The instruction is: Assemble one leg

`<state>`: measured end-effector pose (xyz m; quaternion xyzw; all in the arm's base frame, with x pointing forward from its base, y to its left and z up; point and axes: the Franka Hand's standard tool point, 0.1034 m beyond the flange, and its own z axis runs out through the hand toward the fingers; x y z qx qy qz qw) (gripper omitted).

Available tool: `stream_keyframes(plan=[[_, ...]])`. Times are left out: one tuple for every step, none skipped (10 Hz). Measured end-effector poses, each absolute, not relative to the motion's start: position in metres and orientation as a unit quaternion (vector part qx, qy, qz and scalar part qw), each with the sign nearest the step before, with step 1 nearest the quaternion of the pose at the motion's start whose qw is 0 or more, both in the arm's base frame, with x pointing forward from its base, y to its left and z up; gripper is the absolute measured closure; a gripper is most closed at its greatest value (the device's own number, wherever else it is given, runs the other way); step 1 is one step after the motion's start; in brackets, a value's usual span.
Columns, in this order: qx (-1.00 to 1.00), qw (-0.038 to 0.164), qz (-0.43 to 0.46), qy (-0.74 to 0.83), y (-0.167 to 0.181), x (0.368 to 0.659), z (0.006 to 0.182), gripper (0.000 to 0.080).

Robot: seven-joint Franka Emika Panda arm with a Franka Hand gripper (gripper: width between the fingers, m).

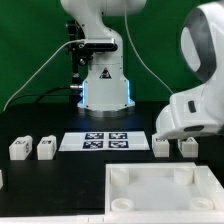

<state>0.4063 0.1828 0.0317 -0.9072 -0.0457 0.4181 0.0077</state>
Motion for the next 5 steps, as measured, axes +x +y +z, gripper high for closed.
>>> stream_keyframes(plan=[[-0.904, 0.006, 0.425, -0.046, 0.183, 0.4, 0.028, 0.015], [-0.903, 0.002, 0.427, -0.044, 0.184, 0.396, 0.026, 0.015], [-0.903, 0.002, 0.427, -0.044, 0.184, 0.392, 0.022, 0.015], [-0.905, 0.003, 0.423, -0.043, 0.183, 0.389, 0.015, 0.015], [-0.907, 0.004, 0.419, -0.044, 0.182, 0.386, 0.011, 0.015]])
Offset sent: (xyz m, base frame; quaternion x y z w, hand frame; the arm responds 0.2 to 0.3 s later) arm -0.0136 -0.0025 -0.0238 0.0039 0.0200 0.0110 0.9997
